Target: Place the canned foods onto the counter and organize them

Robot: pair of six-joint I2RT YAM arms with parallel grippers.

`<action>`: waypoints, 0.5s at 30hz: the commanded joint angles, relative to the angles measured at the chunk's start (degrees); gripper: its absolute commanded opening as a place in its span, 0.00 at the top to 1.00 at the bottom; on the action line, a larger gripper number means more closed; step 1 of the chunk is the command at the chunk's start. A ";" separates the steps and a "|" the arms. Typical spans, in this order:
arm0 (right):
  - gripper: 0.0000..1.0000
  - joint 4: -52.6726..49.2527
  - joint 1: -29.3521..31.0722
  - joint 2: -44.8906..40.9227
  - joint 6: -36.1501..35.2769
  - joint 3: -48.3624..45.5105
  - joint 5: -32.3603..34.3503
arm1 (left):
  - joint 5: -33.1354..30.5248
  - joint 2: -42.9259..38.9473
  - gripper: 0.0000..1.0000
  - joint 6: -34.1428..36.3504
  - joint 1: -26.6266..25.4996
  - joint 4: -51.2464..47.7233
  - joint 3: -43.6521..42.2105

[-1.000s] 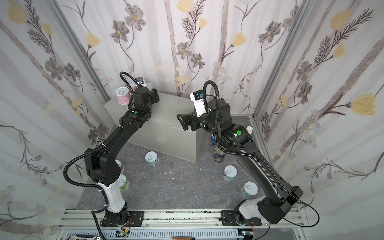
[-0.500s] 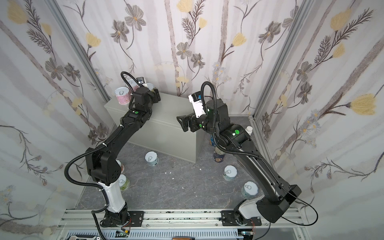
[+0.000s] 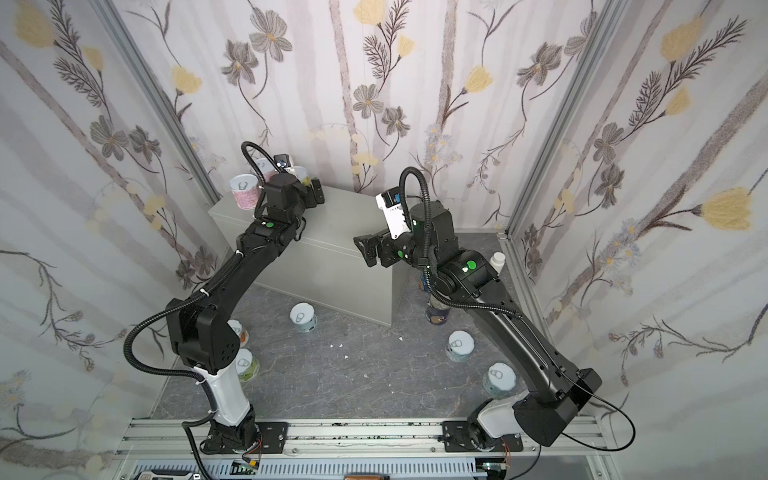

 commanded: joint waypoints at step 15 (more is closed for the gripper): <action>0.00 5.90 -0.81 -9.34 2.72 -8.04 0.03 | 3.95 -10.69 0.00 0.67 -2.15 -1.78 0.69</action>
